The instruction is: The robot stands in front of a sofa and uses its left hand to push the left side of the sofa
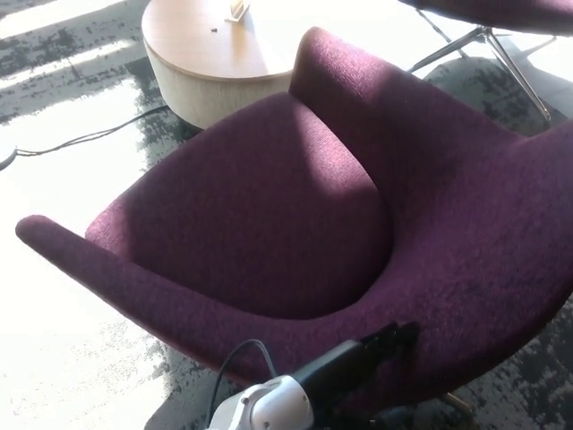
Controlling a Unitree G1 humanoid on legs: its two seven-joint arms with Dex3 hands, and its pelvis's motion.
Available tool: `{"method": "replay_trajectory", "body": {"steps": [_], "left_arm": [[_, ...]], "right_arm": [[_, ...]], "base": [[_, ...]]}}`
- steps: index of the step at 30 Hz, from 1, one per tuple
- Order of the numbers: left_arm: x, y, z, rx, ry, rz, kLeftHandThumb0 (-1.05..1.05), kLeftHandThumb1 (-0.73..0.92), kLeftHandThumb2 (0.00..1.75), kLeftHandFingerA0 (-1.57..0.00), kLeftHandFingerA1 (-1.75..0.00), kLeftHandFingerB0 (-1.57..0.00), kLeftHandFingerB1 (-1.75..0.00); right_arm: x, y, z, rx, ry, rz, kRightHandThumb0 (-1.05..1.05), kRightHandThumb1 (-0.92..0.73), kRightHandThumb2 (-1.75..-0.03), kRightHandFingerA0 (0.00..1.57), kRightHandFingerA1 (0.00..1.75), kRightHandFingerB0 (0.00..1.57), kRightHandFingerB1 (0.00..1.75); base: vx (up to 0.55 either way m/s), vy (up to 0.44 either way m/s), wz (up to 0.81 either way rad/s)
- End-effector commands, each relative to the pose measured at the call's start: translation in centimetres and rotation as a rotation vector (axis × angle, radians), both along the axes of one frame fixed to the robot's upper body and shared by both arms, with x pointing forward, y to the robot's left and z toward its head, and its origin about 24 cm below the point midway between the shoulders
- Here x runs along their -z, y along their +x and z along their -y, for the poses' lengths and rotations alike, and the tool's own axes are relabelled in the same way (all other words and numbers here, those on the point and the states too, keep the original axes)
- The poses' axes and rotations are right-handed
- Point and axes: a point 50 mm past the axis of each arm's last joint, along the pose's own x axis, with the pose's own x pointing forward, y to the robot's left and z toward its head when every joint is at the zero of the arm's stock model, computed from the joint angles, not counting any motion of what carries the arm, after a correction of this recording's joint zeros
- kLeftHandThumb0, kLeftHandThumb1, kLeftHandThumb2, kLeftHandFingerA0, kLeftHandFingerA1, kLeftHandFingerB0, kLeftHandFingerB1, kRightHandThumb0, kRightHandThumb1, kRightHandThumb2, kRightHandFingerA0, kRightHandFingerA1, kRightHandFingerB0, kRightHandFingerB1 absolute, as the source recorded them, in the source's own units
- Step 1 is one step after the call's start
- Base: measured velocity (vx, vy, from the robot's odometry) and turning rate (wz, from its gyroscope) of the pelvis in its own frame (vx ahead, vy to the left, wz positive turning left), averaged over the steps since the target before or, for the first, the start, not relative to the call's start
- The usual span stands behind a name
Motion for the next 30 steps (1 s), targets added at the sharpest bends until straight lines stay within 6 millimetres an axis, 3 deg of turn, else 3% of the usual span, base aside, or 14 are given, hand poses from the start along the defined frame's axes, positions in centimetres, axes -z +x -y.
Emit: {"method": "replay_trajectory", "body": {"steps": [1, 7, 8, 9, 11, 12, 18, 19, 21, 22, 25, 26, 27, 30], "left_arm": [[1.0, -1.4, -1.0, 0.067, -0.053, -0.093, -0.85, 0.85, 0.89, -0.09, -0.31, -0.12, -0.33], [1.4, -0.9, -3.9, -0.033, -0.081, -0.140, -0.83, 0.92, 0.75, -0.16, -0.33, -0.13, -0.29], [1.3, -0.8, -4.3, -0.042, -0.052, -0.141, -0.84, 0.79, 1.16, -0.13, -0.46, -0.04, -0.38], [1.2, -0.7, -4.4, -0.048, -0.051, -0.140, -0.89, 0.92, 0.75, -0.18, -0.33, -0.12, -0.28], [1.0, -0.6, -4.9, -0.070, -0.055, -0.139, -0.87, 0.92, 0.74, -0.18, -0.33, -0.12, -0.28], [0.7, -0.5, -5.4, -0.082, -0.053, -0.145, -0.88, 0.80, 1.16, -0.04, -0.41, -0.06, -0.36], [0.1, -0.6, -7.6, -0.085, -0.051, -0.123, -0.84, 0.92, 0.77, -0.06, -0.26, -0.16, -0.29], [0.1, -0.6, -8.2, -0.108, -0.062, -0.142, -0.89, 0.80, 1.13, -0.02, -0.36, -0.15, -0.35], [0.1, -0.6, -9.1, -0.081, 0.000, -0.106, -0.84, 0.82, 1.16, -0.01, -0.31, -0.13, -0.33], [0.0, -0.6, -9.8, -0.090, 0.018, -0.098, -0.85, 0.91, 0.77, -0.08, -0.27, -0.14, -0.26], [-0.1, -0.2, -11.2, -0.101, 0.053, -0.083, -0.83, 0.91, 0.77, -0.09, -0.29, -0.12, -0.25], [0.0, -0.2, -11.7, -0.108, 0.058, -0.088, -0.86, 0.92, 0.77, -0.09, -0.30, -0.14, -0.25], [0.2, -0.4, -12.2, -0.122, 0.061, -0.096, -0.80, 0.78, 1.14, -0.02, -0.41, -0.14, -0.37], [0.5, -0.3, -13.6, -0.154, 0.066, -0.103, -0.90, 0.84, 1.17, 0.00, -0.40, -0.15, -0.36]], "right_arm": [[0.4, -0.8, 0.4, 0.026, 0.056, -0.022, -0.66, -0.77, -0.65, 0.65, 0.42, 0.43, 0.34], [0.7, -1.4, 0.2, 0.023, 0.047, -0.034, -0.74, -0.62, -0.72, 0.57, 0.43, 0.46, 0.40], [0.7, -1.4, 0.2, 0.035, 0.054, -0.038, -0.76, -0.62, -0.73, 0.58, 0.44, 0.48, 0.41], [0.7, -1.4, 0.2, 0.037, 0.054, -0.037, -0.78, -0.61, -0.75, 0.59, 0.45, 0.47, 0.41], [0.7, -1.3, 0.3, 0.042, 0.065, -0.034, -0.75, -0.61, -0.74, 0.58, 0.45, 0.47, 0.41], [0.6, -1.1, 0.4, 0.033, 0.058, -0.028, -0.67, -0.74, -0.63, 0.61, 0.40, 0.51, 0.36], [0.6, -1.2, 0.5, 0.046, 0.065, -0.032, -0.68, -0.72, -0.63, 0.62, 0.41, 0.52, 0.36], [0.7, -1.2, 0.5, 0.053, 0.071, -0.035, -0.68, -0.58, -0.95, 0.55, 0.55, 0.44, 0.50], [0.7, -1.3, 0.4, 0.048, 0.064, -0.033, -0.69, -0.60, -0.96, 0.55, 0.55, 0.42, 0.49], [0.7, -1.3, 0.4, 0.050, 0.067, -0.033, -0.65, -0.72, -0.63, 0.63, 0.41, 0.52, 0.36], [0.5, -0.8, 0.3, 0.054, 0.069, -0.028, -0.69, -0.60, -0.96, 0.56, 0.55, 0.43, 0.50], [0.6, -0.9, 0.3, 0.063, 0.078, -0.032, -0.65, -0.71, -0.63, 0.63, 0.41, 0.51, 0.36], [0.7, -1.2, 0.3, 0.067, 0.083, -0.037, -0.64, -0.71, -0.63, 0.64, 0.42, 0.52, 0.36], [0.7, -1.4, 0.2, 0.074, 0.088, -0.038, -0.64, -0.71, -0.62, 0.65, 0.43, 0.53, 0.36]], "base": [[0.00, 0.000, 0.00], [0.00, 0.000, 0.00], [0.00, 0.000, 0.00], [0.00, 0.000, 0.00], [0.00, 0.000, 0.00], [0.00, 0.000, 0.00], [0.00, 0.000, 0.00], [0.00, 0.000, 0.00], [0.00, 0.000, 0.00], [0.00, 0.000, 0.00], [0.00, 0.000, 0.00], [0.00, 0.000, 0.00], [0.00, 0.000, 0.00], [0.00, 0.000, 0.00]]}}
